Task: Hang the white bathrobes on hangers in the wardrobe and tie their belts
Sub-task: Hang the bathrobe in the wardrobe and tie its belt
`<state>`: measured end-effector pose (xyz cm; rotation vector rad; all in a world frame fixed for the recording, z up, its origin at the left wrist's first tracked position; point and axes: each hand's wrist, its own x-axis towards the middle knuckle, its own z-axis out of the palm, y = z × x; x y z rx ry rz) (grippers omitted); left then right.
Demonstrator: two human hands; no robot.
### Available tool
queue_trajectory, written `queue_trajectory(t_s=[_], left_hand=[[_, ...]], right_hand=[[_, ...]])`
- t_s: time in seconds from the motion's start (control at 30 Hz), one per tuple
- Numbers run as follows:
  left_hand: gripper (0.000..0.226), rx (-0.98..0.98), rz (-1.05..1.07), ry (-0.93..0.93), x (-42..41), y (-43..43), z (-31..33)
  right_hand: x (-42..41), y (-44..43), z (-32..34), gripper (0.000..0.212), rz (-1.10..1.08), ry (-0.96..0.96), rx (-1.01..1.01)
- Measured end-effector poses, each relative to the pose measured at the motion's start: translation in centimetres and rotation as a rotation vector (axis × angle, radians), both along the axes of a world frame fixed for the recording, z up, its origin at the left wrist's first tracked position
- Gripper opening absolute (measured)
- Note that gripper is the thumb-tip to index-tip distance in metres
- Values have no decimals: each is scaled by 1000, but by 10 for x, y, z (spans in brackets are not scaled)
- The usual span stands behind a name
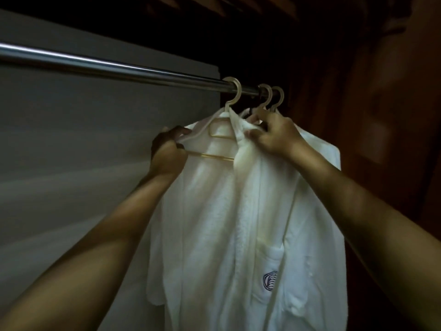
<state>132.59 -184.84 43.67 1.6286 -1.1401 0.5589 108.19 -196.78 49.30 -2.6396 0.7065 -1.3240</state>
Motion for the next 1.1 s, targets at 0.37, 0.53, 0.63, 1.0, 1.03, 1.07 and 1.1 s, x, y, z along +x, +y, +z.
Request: queue_trajectory(t_s=[0.37, 0.53, 0.63, 1.0, 1.03, 1.07, 1.1], left_hand=[[32, 308, -674, 512, -111, -19, -30], [20, 154, -739, 526, -100, -8, -17], [25, -39, -807, 616, -95, 0, 6], [22, 113, -358, 313, -70, -13, -26], [20, 181, -350, 257, -63, -11, -25], [17, 237, -352, 223, -58, -11, -26], [15, 278, -359, 209, -54, -10, -28]], right_hand=[[-58, 9, -20, 24, -70, 137, 135], [-86, 9, -46, 43, -50, -10, 280], [-93, 12, -48, 42, 11, -87, 434], [-99, 14, -80, 34, -107, -66, 467], [-100, 16, -85, 35, -48, -90, 544], [-101, 16, -91, 39, -2, -88, 615], [-103, 18, -96, 43, 19, -58, 670]])
